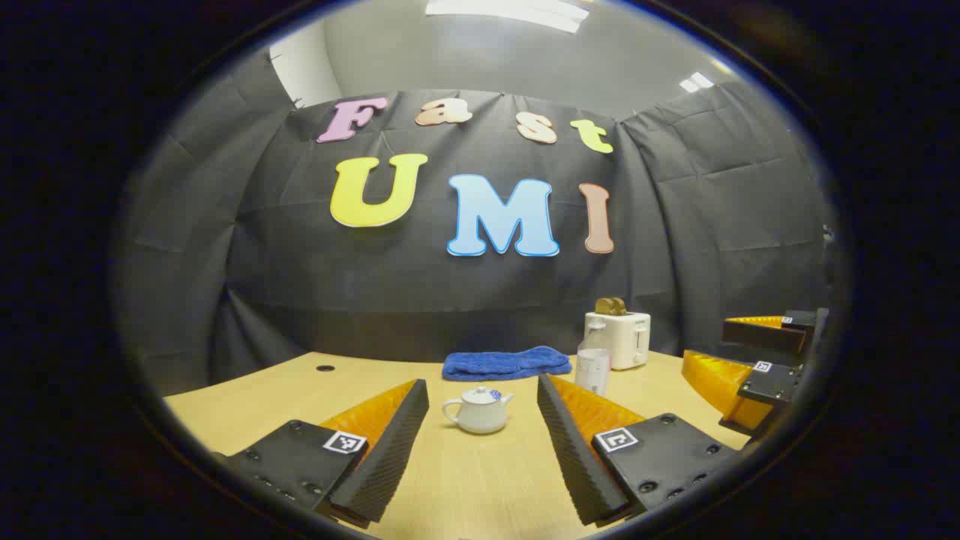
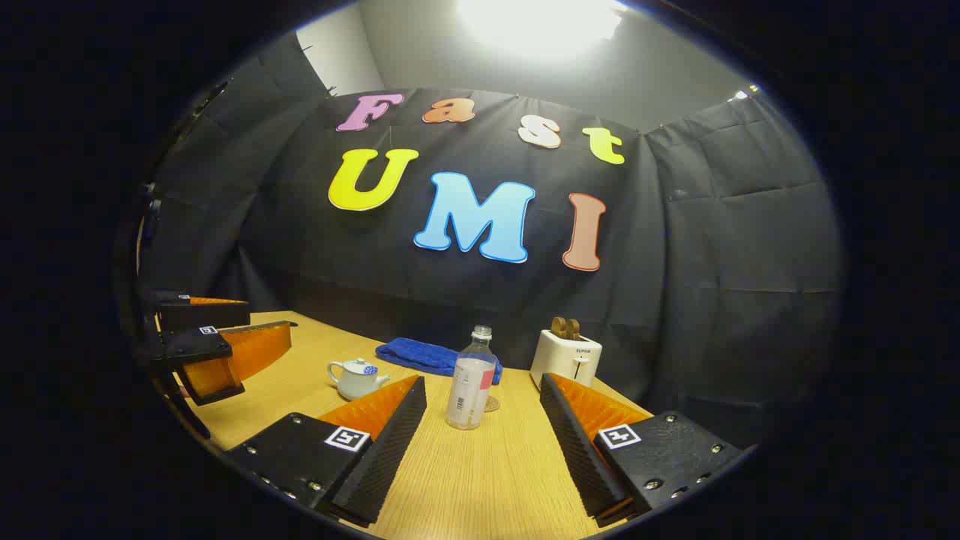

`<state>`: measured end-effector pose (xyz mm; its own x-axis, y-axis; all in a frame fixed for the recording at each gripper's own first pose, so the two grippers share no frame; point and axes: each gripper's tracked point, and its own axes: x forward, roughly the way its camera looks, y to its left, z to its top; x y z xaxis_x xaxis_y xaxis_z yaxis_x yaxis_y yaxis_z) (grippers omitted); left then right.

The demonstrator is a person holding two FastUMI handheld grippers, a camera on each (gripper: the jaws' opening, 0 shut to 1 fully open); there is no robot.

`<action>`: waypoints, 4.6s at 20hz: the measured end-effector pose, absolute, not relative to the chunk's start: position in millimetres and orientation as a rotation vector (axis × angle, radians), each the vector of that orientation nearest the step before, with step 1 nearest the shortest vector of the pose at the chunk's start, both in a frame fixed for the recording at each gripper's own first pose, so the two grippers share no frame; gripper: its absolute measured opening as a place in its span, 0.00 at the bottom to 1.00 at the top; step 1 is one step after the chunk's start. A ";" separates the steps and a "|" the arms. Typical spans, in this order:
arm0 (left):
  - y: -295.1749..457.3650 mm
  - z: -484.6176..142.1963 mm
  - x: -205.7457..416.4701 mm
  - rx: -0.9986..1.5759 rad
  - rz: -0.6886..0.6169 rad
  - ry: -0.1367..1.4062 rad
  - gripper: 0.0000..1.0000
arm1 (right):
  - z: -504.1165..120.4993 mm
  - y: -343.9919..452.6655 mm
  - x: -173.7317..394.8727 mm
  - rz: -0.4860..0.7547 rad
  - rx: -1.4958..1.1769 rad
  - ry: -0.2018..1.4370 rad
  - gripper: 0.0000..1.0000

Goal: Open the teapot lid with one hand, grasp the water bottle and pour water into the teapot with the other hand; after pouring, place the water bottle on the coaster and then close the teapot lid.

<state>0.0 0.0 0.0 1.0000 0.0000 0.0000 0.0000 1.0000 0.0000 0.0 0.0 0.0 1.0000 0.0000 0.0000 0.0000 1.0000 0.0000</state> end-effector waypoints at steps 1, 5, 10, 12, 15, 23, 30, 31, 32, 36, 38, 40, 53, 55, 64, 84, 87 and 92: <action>0.4 0.6 0.4 -0.008 0.000 0.001 0.95 | 1.9 1.3 -0.1 0.007 0.008 -0.001 0.95; 2.0 1.2 -2.4 -0.022 0.004 0.000 0.95 | 9.9 -2.5 -4.0 -0.002 0.008 -0.023 0.95; 0.9 2.9 -3.5 -0.006 0.002 -0.008 0.95 | 17.2 1.7 -7.8 0.009 0.010 -0.041 0.95; 1.9 3.2 -3.7 -0.004 0.005 -0.008 0.95 | 17.9 4.8 -7.8 0.018 0.008 -0.044 0.95; 2.7 1.2 -2.7 -0.013 0.005 -0.003 0.96 | 18.4 7.6 -5.3 0.026 0.018 -0.044 0.95; 7.1 -12.7 15.7 -0.026 0.001 0.038 0.95 | 13.1 9.6 14.6 0.044 0.032 -0.032 0.95; 5.3 -33.8 63.0 -0.017 -0.032 0.107 0.95 | 1.1 9.6 61.7 0.073 0.072 -0.002 0.95; 4.6 -35.1 71.2 -0.020 -0.041 0.108 0.96 | -0.6 8.6 71.3 0.075 0.073 0.004 0.95; 3.3 -35.0 77.3 -0.021 -0.050 0.109 0.96 | -2.1 10.0 79.6 0.080 0.072 0.009 0.95; 0.0 -36.8 101.4 -0.014 -0.084 0.108 0.95 | -6.7 9.8 108.3 0.077 0.069 0.030 0.95; -5.5 -42.4 113.7 -0.029 -0.112 0.126 0.95 | -10.1 6.5 120.4 0.059 0.069 0.049 0.95; -11.1 -44.4 127.3 -0.063 -0.153 0.126 0.95 | -11.8 4.7 132.2 0.046 0.086 0.058 0.95; -6.2 -91.9 208.8 -0.084 -0.203 0.220 0.94 | -57.7 6.7 193.8 0.018 0.115 0.185 0.95; -3.5 -100.5 213.8 -0.097 -0.193 0.237 0.90 | -66.5 4.2 198.7 0.011 0.109 0.196 0.95; -8.2 -107.3 216.6 -0.118 -0.201 0.257 0.88 | -82.0 3.9 202.1 0.017 0.086 0.243 0.95; 5.0 -111.0 219.7 -0.048 -0.141 0.231 0.19 | -119.6 7.9 201.8 0.051 0.141 0.352 0.95; 6.6 -111.6 220.4 -0.051 -0.147 0.225 0.19 | -120.6 11.5 202.3 0.062 0.137 0.348 0.94; 8.6 -104.6 217.0 -0.117 -0.148 0.196 0.13 | -121.7 10.8 201.3 0.067 0.144 0.345 0.78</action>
